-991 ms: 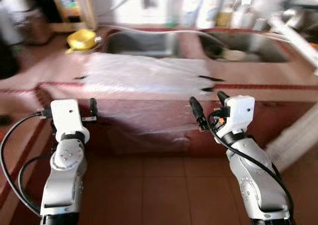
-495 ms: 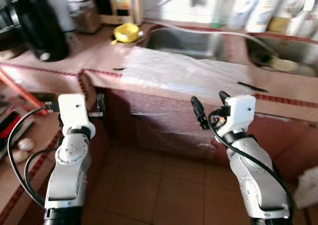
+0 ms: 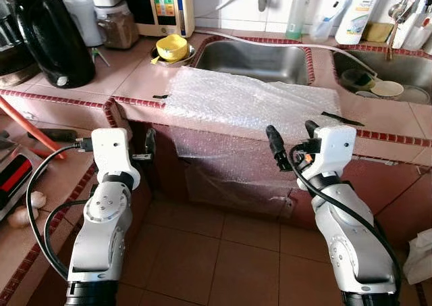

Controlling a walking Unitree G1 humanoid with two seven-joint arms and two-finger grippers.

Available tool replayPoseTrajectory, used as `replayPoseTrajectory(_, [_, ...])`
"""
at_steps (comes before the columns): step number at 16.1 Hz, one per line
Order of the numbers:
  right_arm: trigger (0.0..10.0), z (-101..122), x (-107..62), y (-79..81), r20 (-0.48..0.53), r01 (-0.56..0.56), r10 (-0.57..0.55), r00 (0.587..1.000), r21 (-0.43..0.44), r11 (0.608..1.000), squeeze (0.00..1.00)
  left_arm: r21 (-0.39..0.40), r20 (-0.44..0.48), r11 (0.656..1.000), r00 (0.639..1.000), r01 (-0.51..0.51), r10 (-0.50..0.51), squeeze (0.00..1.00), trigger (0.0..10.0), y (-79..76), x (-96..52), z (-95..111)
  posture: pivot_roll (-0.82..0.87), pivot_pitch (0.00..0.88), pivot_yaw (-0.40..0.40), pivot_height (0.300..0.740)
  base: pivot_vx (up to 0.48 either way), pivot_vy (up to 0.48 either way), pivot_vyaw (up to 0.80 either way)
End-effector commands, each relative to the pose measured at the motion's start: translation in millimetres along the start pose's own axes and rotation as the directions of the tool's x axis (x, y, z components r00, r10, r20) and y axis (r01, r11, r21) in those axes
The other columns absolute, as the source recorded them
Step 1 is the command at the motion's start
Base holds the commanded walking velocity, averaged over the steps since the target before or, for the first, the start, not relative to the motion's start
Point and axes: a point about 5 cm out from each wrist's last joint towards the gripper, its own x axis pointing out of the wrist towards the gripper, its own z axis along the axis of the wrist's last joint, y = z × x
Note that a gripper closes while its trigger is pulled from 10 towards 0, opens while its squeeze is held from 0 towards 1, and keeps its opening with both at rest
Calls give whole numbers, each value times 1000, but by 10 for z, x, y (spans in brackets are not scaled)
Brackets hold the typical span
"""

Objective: Kitchen organization

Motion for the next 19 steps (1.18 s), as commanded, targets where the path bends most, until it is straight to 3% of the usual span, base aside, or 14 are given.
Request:
replayPoseTrajectory(1, [10000, 57, 20, 32, 17, -17, 17, 1000, -22, 1000, 0, -9, 5, 1000, 1000, 1, -1, 0, 10000, 6, 6, 25, -90, 19, 10, 740, 0, 0, 0])
replayPoseTrajectory(5, [10000, 27, 32, -2, 12, 14, -14, 1000, -46, 999, 0, -14, -1, 1000, 1000, 1, -1, 0, 10000, 16, 15, 10, -93, 5, 11, 740, 292, 0, 0])
replayPoseTrajectory(8, [10000, -18, 10, 4, -22, -13, 13, 1000, 8, 1000, 0, -18, 1, 1000, 1000, 6, -6, 0, 10000, -2, 31, 16, -96, 0, 10, 740, 370, 0, 0])
replayPoseTrajectory(10, [10000, -40, -7, -16, -29, -9, 8, 1000, -5, 1000, 0, -22, 0, 1000, 1000, 7, -7, 0, 10000, -8, 33, 10, -98, 2, 9, 740, 394, 0, 0])
replayPoseTrajectory(14, [10000, -52, 18, -70, -25, 38, -41, 999, -116, 992, 0, -35, -9, 999, 1000, 4, -4, 0, 10000, -24, 20, -17, -98, 7, 6, 740, 417, 0, 0])
replayPoseTrajectory(15, [10000, -58, 22, -48, -27, 14, -16, 1000, -79, 997, 0, -36, -10, 999, 1000, 4, -5, 0, 10000, -26, 20, -19, -99, 7, 6, 740, 424, 0, 0])
replayPoseTrajectory(19, [10000, -91, 15, 24, -38, -23, 20, 999, -87, 996, 0, -37, -13, 999, 1000, 6, -6, 0, 10000, -39, 22, -30, -103, 10, 5, 740, 427, 0, 0])
